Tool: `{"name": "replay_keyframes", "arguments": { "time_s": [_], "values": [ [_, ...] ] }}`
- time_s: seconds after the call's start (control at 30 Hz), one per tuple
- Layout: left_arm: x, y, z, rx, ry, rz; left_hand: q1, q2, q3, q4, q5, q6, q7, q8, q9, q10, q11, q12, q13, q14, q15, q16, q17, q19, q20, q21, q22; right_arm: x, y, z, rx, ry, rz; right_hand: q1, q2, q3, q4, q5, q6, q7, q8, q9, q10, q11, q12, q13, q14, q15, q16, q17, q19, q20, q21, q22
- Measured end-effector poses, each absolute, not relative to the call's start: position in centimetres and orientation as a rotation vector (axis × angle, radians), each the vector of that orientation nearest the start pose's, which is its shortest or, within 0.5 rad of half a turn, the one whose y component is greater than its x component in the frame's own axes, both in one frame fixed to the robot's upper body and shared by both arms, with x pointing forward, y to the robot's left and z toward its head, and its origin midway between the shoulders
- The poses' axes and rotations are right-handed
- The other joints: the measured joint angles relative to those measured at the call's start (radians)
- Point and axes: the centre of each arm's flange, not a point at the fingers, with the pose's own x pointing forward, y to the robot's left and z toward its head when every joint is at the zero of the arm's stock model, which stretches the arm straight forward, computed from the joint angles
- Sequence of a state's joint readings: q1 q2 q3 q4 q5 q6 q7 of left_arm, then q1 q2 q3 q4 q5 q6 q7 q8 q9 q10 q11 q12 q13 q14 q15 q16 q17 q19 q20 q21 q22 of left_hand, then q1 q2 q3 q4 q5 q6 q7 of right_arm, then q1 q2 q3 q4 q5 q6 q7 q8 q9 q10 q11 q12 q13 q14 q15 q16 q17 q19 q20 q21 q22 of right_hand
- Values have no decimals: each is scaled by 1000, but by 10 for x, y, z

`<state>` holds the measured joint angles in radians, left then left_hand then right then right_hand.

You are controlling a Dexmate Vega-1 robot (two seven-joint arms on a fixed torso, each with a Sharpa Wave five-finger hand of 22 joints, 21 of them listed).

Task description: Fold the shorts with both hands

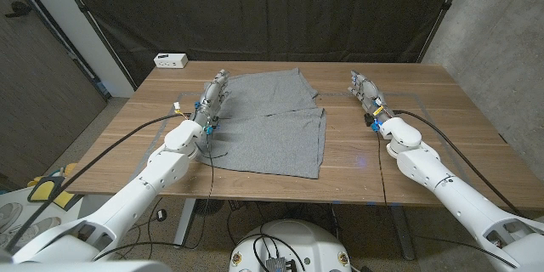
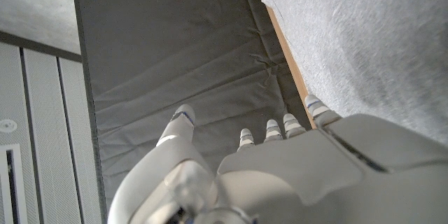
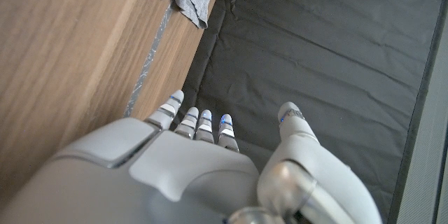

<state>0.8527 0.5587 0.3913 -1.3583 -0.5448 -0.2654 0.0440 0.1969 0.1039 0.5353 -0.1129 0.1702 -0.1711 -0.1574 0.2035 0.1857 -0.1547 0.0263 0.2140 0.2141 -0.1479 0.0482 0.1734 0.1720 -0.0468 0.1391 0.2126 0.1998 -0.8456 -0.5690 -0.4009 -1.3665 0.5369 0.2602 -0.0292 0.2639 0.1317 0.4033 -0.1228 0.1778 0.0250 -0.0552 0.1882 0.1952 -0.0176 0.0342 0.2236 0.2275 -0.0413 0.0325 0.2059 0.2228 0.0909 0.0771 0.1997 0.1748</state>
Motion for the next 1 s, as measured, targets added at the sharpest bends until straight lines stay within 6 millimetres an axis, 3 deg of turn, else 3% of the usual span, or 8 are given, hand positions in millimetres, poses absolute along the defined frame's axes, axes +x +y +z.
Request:
{"name": "replay_keyframes", "arguments": {
  "time_s": [0.43,0.67,1.0],
  "values": [
    [620,292,-9,383,-619,-47,-4,-4,-8,-8,0,0,8,12,-4,39,4,12,-5,13,13,6,0,-9,10,0,0,623,-273,-1,-420,-625,126,21,0,8,-16,0,20,1,5,-5,29,-3,0,-8,21,-10,9,-7,9,9,0,0],
    [599,295,-2,529,-633,15,1,-9,-12,-12,0,13,20,12,-4,65,2,19,-10,27,27,12,0,-7,29,0,0,609,-263,7,-545,-644,104,33,1,11,-19,0,31,2,12,-5,41,-2,4,-9,35,-13,11,-9,23,7,5,0],
    [567,303,4,675,-638,92,1,-9,-12,-12,0,22,22,12,-4,71,-3,19,-10,37,29,12,0,-7,29,0,2,585,-247,16,-686,-683,76,47,6,15,-23,0,42,1,12,-5,63,-6,9,-14,54,-18,16,-14,36,7,11,0]
  ]
}}
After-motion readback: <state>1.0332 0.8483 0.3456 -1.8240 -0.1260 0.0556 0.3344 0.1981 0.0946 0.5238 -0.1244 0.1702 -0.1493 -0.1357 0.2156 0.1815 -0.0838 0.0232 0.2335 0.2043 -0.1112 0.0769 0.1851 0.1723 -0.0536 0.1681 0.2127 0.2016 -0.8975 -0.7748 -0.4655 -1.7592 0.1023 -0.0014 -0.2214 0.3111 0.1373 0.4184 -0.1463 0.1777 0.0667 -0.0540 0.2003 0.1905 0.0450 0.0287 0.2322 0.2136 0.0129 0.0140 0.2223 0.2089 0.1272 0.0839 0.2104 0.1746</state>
